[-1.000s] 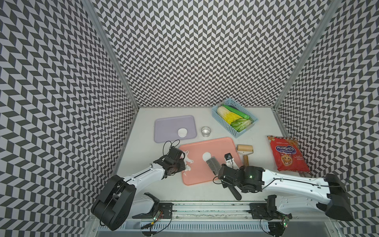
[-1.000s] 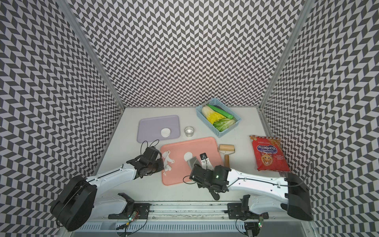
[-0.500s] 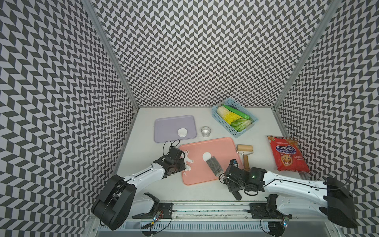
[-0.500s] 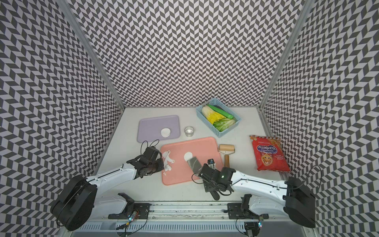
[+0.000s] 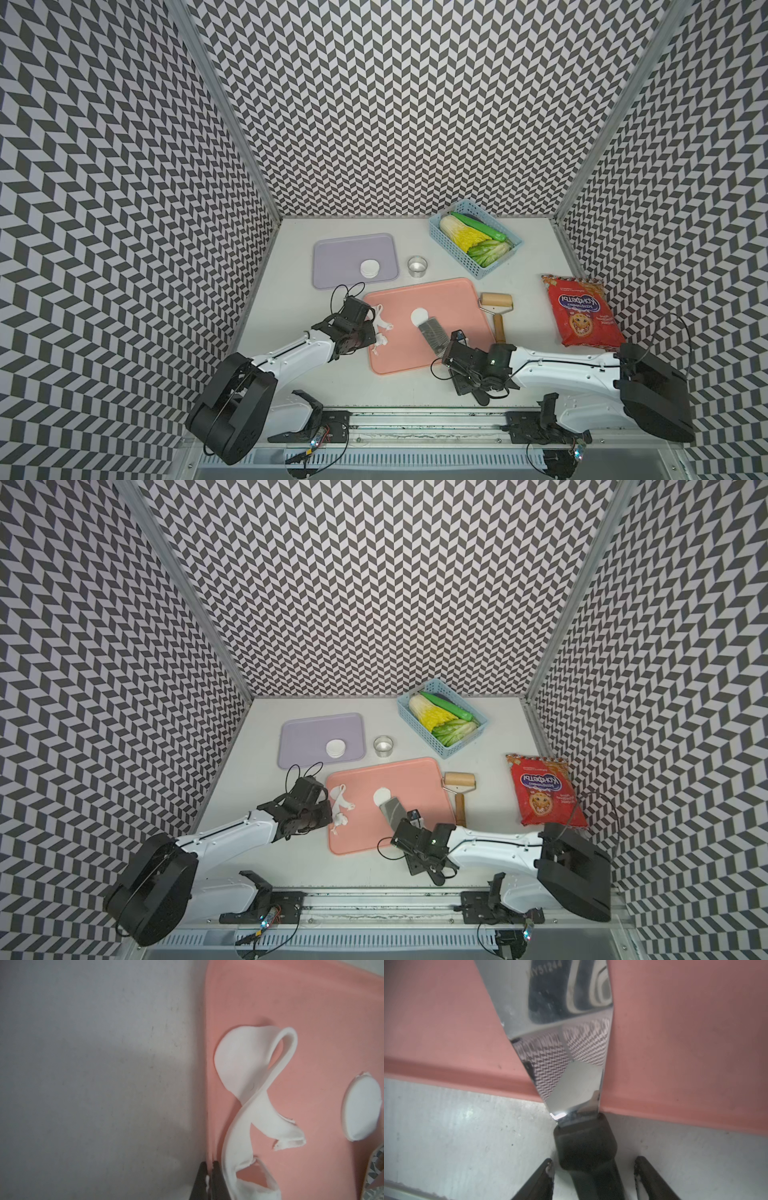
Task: Roll out the dumpling wrappers from the dough
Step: Pick up the spatula from the work surface, then scoop the dumpling wrapper from the work surface.
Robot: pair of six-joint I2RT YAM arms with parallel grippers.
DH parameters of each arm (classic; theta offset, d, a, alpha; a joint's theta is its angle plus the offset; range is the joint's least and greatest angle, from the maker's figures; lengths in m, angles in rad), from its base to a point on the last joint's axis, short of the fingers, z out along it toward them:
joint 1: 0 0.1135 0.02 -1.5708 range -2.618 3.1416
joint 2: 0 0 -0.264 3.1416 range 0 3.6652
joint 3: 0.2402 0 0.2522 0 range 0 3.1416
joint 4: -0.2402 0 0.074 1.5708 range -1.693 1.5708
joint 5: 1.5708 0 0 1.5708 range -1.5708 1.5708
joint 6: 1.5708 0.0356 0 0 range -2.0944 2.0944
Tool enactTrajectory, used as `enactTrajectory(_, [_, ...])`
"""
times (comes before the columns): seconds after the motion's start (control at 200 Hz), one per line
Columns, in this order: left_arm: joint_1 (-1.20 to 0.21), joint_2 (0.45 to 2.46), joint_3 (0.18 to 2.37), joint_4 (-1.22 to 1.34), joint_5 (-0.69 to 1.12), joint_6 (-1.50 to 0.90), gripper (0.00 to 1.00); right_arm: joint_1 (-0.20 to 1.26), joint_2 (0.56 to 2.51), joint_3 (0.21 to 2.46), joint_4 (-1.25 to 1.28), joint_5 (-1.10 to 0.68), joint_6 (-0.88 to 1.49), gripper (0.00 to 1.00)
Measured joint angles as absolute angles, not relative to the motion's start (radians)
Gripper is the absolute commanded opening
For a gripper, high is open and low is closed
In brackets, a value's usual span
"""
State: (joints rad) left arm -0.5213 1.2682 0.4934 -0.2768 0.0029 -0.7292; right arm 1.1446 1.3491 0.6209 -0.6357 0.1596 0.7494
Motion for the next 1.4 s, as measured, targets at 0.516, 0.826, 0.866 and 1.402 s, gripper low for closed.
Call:
enactTrajectory(0.516, [-0.521,1.278,0.502,-0.276,0.003,-0.725,0.00,1.203,1.347,0.691,-0.719,0.183,0.726,0.00])
enactTrajectory(0.826, [-0.519,1.281,0.502,-0.271,0.006,-0.725,0.00,1.200,1.225,0.936,-0.934,0.216,0.707,0.00])
enactTrajectory(0.866, [-0.519,1.283,0.502,-0.266,0.007,-0.725,0.00,1.195,1.232,0.955,-0.949,0.210,0.698,0.00])
enactTrajectory(1.402, [-0.519,1.288,0.502,-0.251,0.022,-0.723,0.00,1.020,1.389,1.012,-1.123,0.020,0.452,0.00])
